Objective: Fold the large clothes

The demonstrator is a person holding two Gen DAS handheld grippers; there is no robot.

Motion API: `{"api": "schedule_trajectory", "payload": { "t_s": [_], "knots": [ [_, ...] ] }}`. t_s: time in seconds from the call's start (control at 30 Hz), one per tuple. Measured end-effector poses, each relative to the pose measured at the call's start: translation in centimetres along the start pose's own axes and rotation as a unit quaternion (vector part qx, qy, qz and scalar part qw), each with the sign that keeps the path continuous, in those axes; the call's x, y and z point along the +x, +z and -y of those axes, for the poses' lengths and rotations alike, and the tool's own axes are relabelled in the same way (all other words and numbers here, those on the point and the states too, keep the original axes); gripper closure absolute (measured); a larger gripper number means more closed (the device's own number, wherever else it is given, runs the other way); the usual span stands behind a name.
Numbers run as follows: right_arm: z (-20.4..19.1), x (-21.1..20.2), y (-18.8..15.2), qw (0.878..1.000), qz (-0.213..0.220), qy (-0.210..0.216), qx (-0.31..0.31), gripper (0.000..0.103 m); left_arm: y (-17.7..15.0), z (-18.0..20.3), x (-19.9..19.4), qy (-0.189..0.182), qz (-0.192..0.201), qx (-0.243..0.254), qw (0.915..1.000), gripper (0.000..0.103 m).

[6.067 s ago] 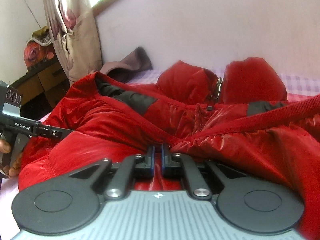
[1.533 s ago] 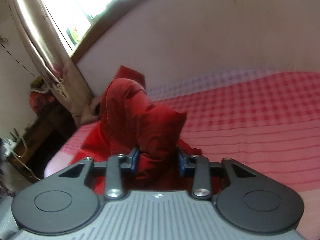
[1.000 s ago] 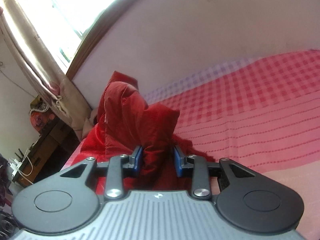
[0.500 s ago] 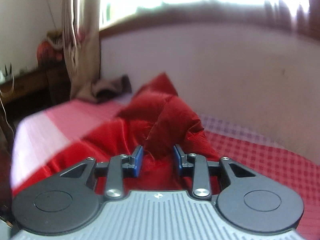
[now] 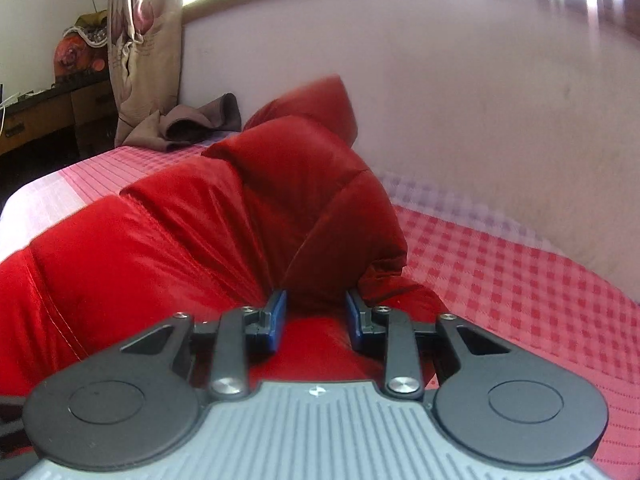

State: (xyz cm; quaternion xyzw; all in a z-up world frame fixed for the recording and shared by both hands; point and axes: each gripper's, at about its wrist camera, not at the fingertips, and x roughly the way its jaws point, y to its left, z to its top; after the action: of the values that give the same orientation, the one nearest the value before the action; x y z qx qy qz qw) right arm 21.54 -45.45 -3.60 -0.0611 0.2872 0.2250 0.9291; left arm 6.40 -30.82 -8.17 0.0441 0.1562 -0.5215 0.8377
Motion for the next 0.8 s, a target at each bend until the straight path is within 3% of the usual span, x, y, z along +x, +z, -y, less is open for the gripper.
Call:
{"api": "schedule_trajectory", "payload": {
  "t_s": [0.33,0.53,0.63,0.73,0.8],
  "knots": [
    [0.1,0.9,-2.9,0.999,0.032,-0.002,0.029,0.075,0.4,0.4,0.3,0.007,-0.009,0.006,0.9999,0.002],
    [0.6,0.9,-4.2,0.998,0.058,0.000,0.038,0.075,1.2,1.3,-5.0,0.005,0.055,-0.001,0.9985,0.008],
    [0.8,0.7,-4.9,0.996,0.071,0.001,0.044,0.075,2.2,1.1,-6.3,0.041,0.084,0.015,0.9955,0.009],
    [0.9,0.8,-5.3,0.994,0.092,0.004,0.059,0.075,2.8,-0.8,-5.0,0.068,0.063,0.005,0.9957,0.015],
    [0.8,0.8,-5.3,0.994,0.095,0.002,0.059,0.075,2.5,-1.7,-4.5,0.084,0.051,0.000,0.9952,0.025]
  ]
}}
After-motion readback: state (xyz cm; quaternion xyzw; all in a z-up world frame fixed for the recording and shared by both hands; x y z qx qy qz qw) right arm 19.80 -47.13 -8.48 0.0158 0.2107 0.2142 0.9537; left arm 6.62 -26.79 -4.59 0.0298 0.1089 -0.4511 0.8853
